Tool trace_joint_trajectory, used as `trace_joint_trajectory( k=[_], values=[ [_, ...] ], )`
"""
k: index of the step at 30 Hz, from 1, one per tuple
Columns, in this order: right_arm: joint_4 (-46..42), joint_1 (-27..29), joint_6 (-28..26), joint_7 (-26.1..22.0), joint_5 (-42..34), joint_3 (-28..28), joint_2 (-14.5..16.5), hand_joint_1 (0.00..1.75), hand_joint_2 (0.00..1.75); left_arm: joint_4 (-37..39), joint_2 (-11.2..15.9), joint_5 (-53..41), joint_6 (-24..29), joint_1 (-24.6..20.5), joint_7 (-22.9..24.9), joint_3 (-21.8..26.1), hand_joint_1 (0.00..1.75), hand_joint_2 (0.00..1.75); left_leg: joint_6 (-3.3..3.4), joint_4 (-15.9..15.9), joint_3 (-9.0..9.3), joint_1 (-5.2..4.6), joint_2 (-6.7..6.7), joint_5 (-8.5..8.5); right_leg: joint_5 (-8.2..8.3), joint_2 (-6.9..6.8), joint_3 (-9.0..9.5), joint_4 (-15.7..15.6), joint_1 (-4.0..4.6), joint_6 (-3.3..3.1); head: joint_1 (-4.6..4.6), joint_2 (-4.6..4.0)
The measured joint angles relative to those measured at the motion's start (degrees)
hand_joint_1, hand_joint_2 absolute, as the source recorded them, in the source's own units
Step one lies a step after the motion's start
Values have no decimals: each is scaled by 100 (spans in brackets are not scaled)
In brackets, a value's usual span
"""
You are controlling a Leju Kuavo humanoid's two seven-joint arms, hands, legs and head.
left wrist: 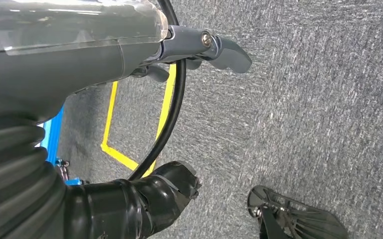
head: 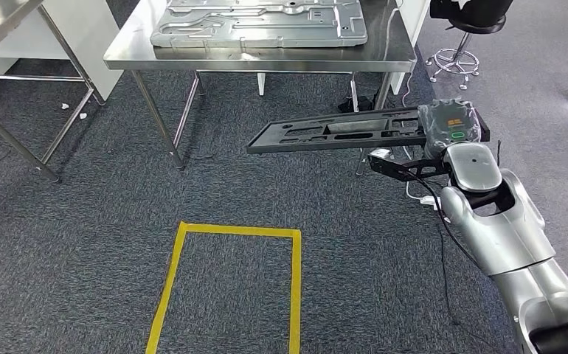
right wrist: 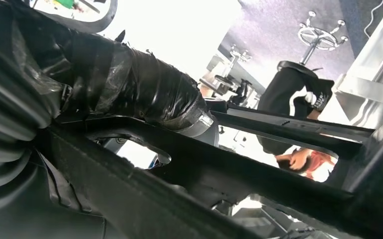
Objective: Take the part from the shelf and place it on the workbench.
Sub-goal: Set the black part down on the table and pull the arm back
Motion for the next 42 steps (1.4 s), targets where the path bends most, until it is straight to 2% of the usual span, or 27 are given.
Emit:
trace_joint_trajectory(
  k=[3, 10, 13, 15, 17, 19, 20, 21, 22, 23, 24, 25, 26, 27, 28, 30, 31, 34, 36, 40, 42],
  values=[
    [28, -61, -3, -30, -87, 7, -4, 175, 175, 0, 0, 0, -10, 0, -4, 7, 0, 175, -7, 15, -8, -1, 0, -6, 4, -1, 5, -5, 0, 6, 0, -1],
    [52, -77, -115, 19, 73, 118, 3, 175, 175, 0, 2, -7, -10, 0, -40, 16, 0, 175, 55, 112, -69, -12, -5, -43, 31, -2, 3, -23, -40, 53, 1, -2],
    [52, -78, -121, 22, 78, 149, 4, 175, 175, 0, 5, -7, -6, -2, -56, 25, 0, 175, 118, 107, -93, -19, -9, -36, 56, -15, 29, -65, -38, 116, 0, -1],
    [55, -84, -130, 23, 78, 174, -1, 175, 175, 0, 2, -7, -4, -8, -57, 28, 0, 175, 184, -14, -24, 11, -6, 38, 10, -28, 42, -40, -37, 158, 5, -2],
    [64, -89, -142, 25, 75, 202, -11, 175, 175, 0, -3, -9, -2, -15, -57, 29, 0, 175, 234, -114, 41, 41, 0, 104, -250, -28, -130, 373, -39, 186, 10, -2],
    [85, -62, -150, 26, 70, 227, -18, 175, 175, 0, -5, -10, -1, -13, -57, 31, 0, 175, 249, -122, 41, 40, -7, 110, -567, -25, -466, 1080, -42, 221, 10, -1],
    [98, -38, -152, 27, 67, 240, -19, 175, 175, 0, -6, -11, -1, -9, -57, 33, 0, 175, 245, -115, 41, 42, -15, 105, -617, -27, -584, 1309, -51, 240, 10, -1],
    [110, -16, -153, 28, 65, 254, -20, 175, 175, 0, -7, -11, 0, -4, -57, 35, 0, 175, 232, -103, 41, 48, -25, 95, -557, -29, -607, 1338, -63, 257, 9, -1],
    [120, -3, -154, 28, 64, 266, -20, 175, 175, 0, -7, -11, 1, -1, -57, 37, 0, 175, 210, -79, 42, 59, -35, 77, -395, -32, -515, 1135, -80, 273, 10, -1],
    [127, 1, -155, 28, 64, 276, -21, 175, 175, 0, -8, -11, 1, -1, -57, 38, 0, 175, 178, -42, 41, 72, -42, 47, -198, -42, -338, 754, -99, 286, 10, -1],
    [133, 0, -157, 28, 62, 285, -22, 175, 175, 0, -6, -11, 1, -2, -57, 39, 0, 175, 136, -1, 29, 71, -49, 13, -68, -50, -161, 404, -101, 288, 12, 0],
    [135, -3, -161, 27, 53, 292, -27, 175, 175, 0, -4, -13, 1, -5, -57, 39, 0, 175, 91, 40, 12, 64, -54, -20, 7, -46, -35, 141, -94, 258, 10, 0],
    [136, -1, -166, 27, 40, 298, -32, 175, 175, 0, -2, -14, 2, -7, -57, 40, 0, 175, 54, 70, -3, 52, -57, -47, 16, -42, 24, 6, -87, 218, 6, 1],
    [136, 3, -170, 25, 25, 305, -36, 175, 175, 0, -2, -15, 4, -7, -56, 40, 0, 175, 60, 79, -16, 36, -61, -59, -7, -28, 26, -3, -76, 173, 2, 1],
    [135, 8, -173, 23, 10, 311, -40, 175, 175, 0, -4, -15, 6, -8, -55, 40, 0, 175, 97, 81, -18, 33, -62, -62, 2, -13, 20, -16, -77, 135, -5, 0],
    [136, 16, -173, 20, -9, 320, -45, 175, 175, 0, -8, -15, 8, -6, -53, 40, 0, 175, 199, 60, -5, 33, -59, -55, 4, 2, 16, -24, -77, 106, -9, 0],
    [136, 17, -173, 20, -17, 323, -48, 175, 175, 0, -7, -15, 9, -7, -52, 41, 0, 175, 221, 47, 4, 34, -57, -50, 0, 9, 14, -23, -72, 92, -9, 0],
    [136, 15, -161, 19, -36, 328, -61, 175, 175, 0, 1, -15, 12, -11, -52, 43, 0, 175, 215, 4, 28, 36, -54, -32, -10, 14, 12, -19, -59, 50, -9, 1],
    [139, -21, -99, -8, -44, 343, -68, 175, 175, 0, 2, -17, 10, -11, -51, 43, 0, 175, 187, -9, 30, 40, -53, -22, -14, 12, 9, -12, -48, 33, -9, 1],
    [169, -274, 170, -127, -120, 426, -85, 175, 175, 0, 0, -29, 5, -10, -32, 43, 0, 175, 17, -20, 19, 55, -54, -14, -14, 5, -5, 3, -36, 29, -9, 1],
    [199, -492, 348, -191, -207, 482, -87, 175, 175, 0, 0, -31, -1, -8, -22, 44, 0, 175, -35, -21, 16, 54, -54, -13, -12, 4, -6, 7, -34, 29, -9, 1]
  ],
)
